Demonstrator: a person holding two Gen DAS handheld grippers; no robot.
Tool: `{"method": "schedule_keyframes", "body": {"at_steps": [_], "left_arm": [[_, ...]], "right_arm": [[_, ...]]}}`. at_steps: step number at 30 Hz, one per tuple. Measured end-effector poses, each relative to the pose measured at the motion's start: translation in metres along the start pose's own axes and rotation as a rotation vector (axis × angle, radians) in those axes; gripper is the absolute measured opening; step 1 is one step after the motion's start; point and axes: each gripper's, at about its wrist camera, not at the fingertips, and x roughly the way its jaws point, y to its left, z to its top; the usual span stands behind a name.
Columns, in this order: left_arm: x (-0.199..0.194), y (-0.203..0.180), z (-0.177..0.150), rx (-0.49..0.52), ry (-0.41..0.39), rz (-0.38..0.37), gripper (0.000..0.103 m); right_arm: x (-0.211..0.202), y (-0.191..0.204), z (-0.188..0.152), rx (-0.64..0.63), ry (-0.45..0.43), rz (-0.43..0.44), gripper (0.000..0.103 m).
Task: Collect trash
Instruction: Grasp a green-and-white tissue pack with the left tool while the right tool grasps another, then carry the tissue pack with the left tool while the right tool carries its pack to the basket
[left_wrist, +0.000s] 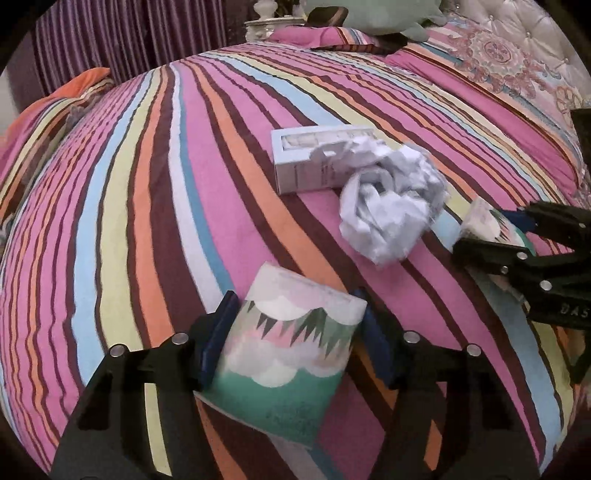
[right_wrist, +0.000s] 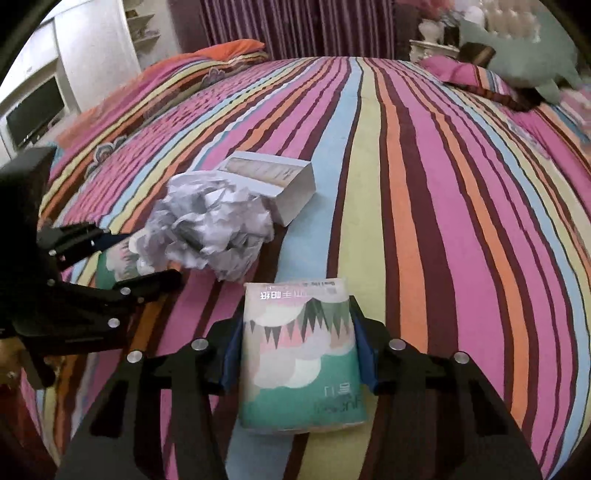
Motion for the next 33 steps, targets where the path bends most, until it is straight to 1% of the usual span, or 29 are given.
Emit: {"method": "schedule_keyframes", "body": {"at_steps": [2, 3, 12, 24, 33], "left_arm": [[-0.009, -0.002, -0.010, -0.020, -0.005, -0.005, 0.062], [-0.012, -0.003, -0.016, -0.031, -0.005, -0.009, 0.062], [-0.054, -0.012, -0.072, -0.118, -0.012, -0.027, 0.062], [-0.111, -0.035, -0.137, -0.154, -0.024, -0.022, 0.062], [-0.152, -0.050, -0.180, -0.161, -0.038, -0.002, 0.062]], "right_arm": [[-0.009, 0.005, -0.010, 0.030, -0.004, 0.013, 0.048], [-0.010, 0.005, -0.010, 0.035, -0.005, 0.013, 0.048], [-0.042, 0.026, -0.049, 0.077, -0.009, 0.013, 0.048], [-0.084, 0.049, -0.102, 0.138, -0.019, 0.054, 0.048], [-0.113, 0.074, -0.135, 0.138, -0.034, 0.085, 0.048]]}}
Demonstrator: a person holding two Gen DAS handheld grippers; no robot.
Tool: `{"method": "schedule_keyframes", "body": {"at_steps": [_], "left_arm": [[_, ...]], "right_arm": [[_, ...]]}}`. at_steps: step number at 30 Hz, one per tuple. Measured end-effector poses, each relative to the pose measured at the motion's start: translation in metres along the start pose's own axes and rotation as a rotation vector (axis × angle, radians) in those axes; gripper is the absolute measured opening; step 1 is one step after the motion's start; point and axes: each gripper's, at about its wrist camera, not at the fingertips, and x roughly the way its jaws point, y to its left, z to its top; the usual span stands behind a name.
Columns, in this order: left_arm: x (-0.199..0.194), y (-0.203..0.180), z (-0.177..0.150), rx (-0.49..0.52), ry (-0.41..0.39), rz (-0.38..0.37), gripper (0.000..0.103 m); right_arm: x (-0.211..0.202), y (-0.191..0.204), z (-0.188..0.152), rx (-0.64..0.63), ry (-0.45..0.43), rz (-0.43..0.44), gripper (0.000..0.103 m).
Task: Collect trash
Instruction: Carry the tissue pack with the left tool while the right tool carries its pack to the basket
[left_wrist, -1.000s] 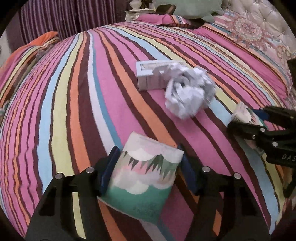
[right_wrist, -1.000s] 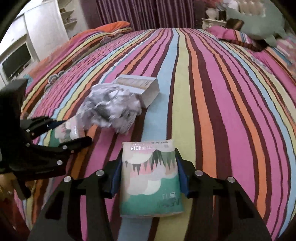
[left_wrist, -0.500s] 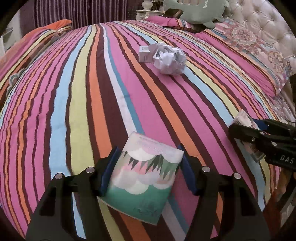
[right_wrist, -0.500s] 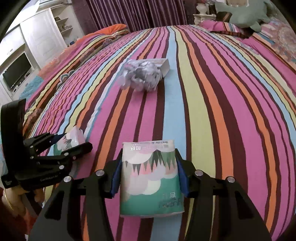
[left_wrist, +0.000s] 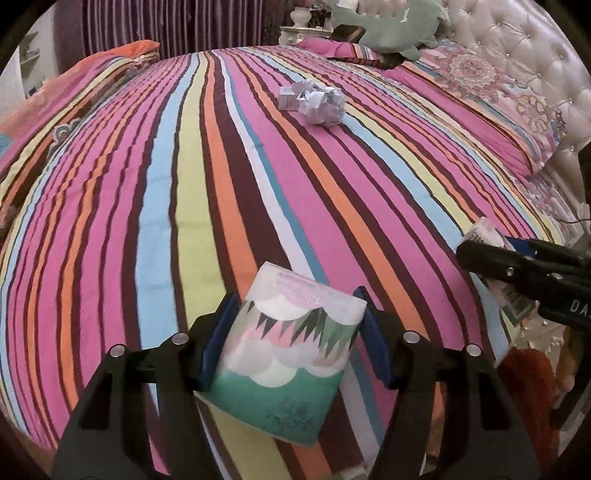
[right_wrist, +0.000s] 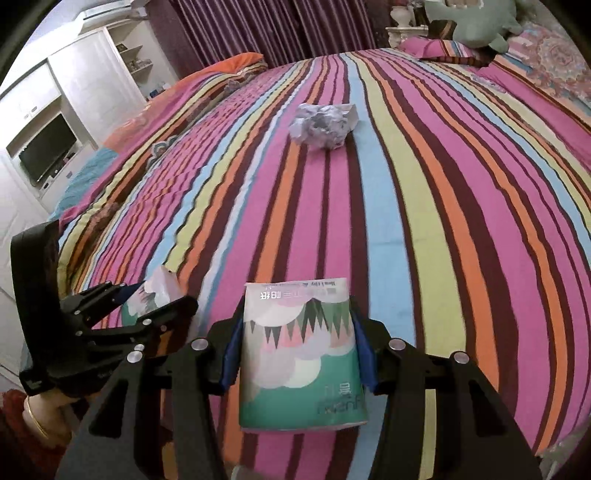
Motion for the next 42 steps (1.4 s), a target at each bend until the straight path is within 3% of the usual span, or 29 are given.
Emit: {"method": "schedule_keyframes", "body": {"at_steps": [15, 28, 34, 42], "left_arm": [[-0.052, -0.017, -0.086, 0.016, -0.002, 0.001, 0.062], [-0.069, -0.040, -0.156, 0.031, 0.061, -0.042, 0.062], [-0.060, -0.054, -0.179, 0.039, 0.127, -0.067, 0.062], [-0.038, -0.071, -0.197, 0.096, 0.234, -0.046, 0.062]], "right_arm": [[-0.042, 0.033, -0.076, -0.004, 0.009, 0.004, 0.048], [-0.054, 0.043, -0.130, 0.047, 0.060, -0.015, 0.048], [-0.049, 0.043, -0.150, 0.070, 0.120, -0.032, 0.048], [-0.027, 0.035, -0.177, 0.114, 0.258, -0.051, 0.048]]}}
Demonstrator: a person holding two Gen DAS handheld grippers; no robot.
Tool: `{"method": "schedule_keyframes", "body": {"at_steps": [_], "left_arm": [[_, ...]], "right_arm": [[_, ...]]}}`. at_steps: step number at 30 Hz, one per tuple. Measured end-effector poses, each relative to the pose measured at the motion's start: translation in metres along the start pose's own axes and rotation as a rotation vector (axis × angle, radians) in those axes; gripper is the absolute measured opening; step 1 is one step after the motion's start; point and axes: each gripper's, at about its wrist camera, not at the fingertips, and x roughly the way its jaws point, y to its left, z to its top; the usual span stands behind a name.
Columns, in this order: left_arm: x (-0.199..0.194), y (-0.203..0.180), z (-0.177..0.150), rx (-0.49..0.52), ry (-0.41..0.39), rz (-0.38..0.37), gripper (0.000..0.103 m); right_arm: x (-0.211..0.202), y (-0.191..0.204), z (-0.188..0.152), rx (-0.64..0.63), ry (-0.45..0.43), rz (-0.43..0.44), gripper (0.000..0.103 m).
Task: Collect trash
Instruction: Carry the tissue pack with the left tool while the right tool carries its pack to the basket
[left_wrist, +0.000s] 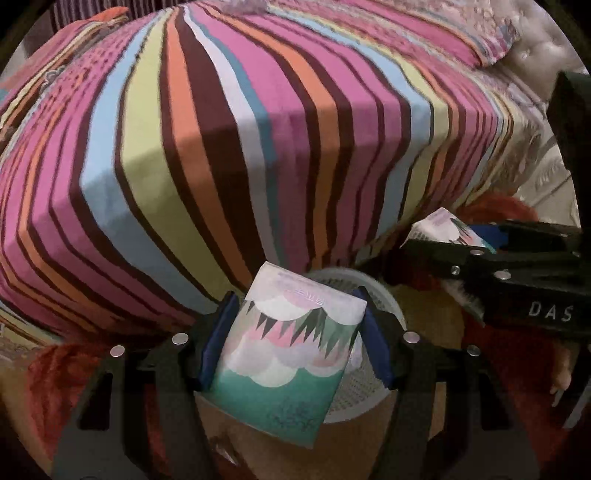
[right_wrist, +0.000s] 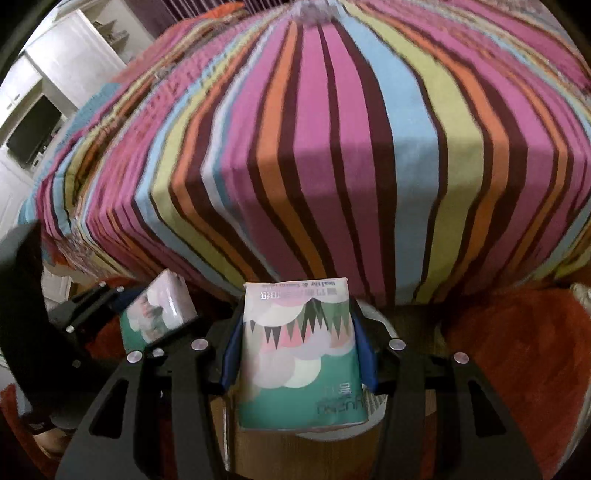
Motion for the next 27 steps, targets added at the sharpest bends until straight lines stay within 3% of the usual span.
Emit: {"method": "schedule_keyframes", "body": {"at_steps": [14, 27], "left_arm": [[0.061, -0.018, -0.008, 0.080, 0.232, 0.004, 0.062], [0.118, -0.007, -0.011, -0.031, 0.404, -0.042, 0.062]], "right_arm": [[0.045, -0.028, -0.016, 0.122, 0.228, 0.004, 0.048], [0.099, -0.040, -0.022, 0.267, 0.407, 0.006, 0.048]]}}
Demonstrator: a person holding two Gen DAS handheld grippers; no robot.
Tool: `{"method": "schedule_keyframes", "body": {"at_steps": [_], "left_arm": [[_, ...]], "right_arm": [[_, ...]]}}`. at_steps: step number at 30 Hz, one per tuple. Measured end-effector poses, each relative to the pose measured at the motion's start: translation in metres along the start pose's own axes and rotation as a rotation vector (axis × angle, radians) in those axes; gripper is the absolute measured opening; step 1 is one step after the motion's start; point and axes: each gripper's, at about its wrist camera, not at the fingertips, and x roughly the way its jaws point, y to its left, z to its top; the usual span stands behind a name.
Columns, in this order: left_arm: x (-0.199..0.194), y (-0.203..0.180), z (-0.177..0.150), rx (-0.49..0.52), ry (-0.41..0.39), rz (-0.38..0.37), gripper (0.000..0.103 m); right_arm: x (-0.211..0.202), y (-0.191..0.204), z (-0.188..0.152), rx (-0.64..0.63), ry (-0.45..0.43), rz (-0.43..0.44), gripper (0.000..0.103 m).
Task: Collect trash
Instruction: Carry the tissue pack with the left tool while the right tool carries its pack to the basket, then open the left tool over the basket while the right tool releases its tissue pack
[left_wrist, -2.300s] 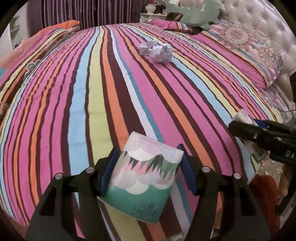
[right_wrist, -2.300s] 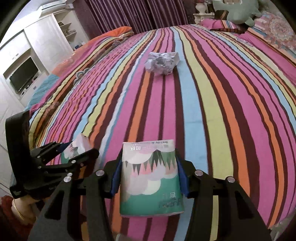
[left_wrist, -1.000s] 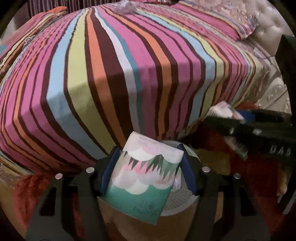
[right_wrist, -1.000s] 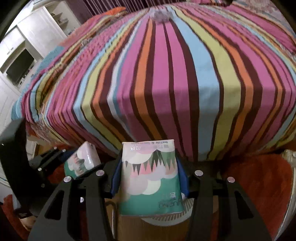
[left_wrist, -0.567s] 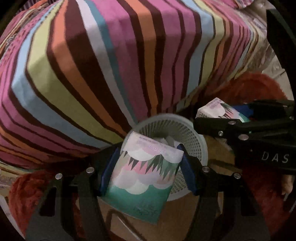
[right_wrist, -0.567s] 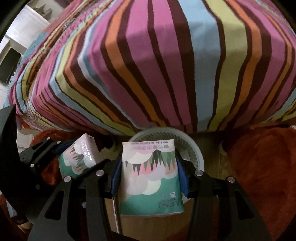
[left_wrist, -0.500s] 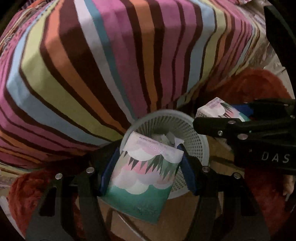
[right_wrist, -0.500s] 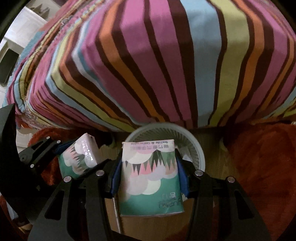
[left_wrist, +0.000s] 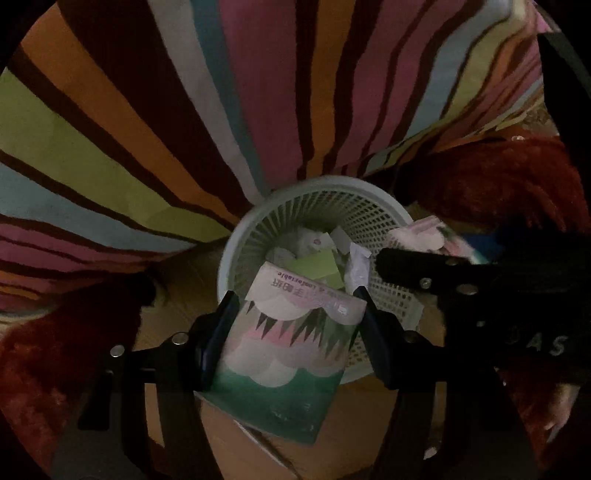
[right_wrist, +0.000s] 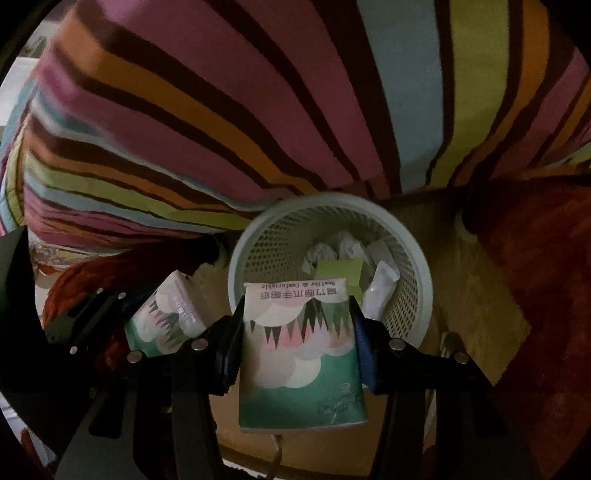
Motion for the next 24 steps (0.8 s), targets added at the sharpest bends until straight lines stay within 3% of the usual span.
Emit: {"method": "schedule_keyframes", "body": {"at_steps": [10, 24], "left_arm": [[0.038, 0.002, 0.005, -0.016, 0.122, -0.019, 0.062], [0.079, 0.003, 0.009, -0.044, 0.238, -0.069, 0.063]], "right_arm": [[0.034, -0.015, 0.007, 0.127, 0.104, 0.000, 0.048], [0.068, -0.025, 0.012, 0.185, 0.192, -0.035, 0.049]]}}
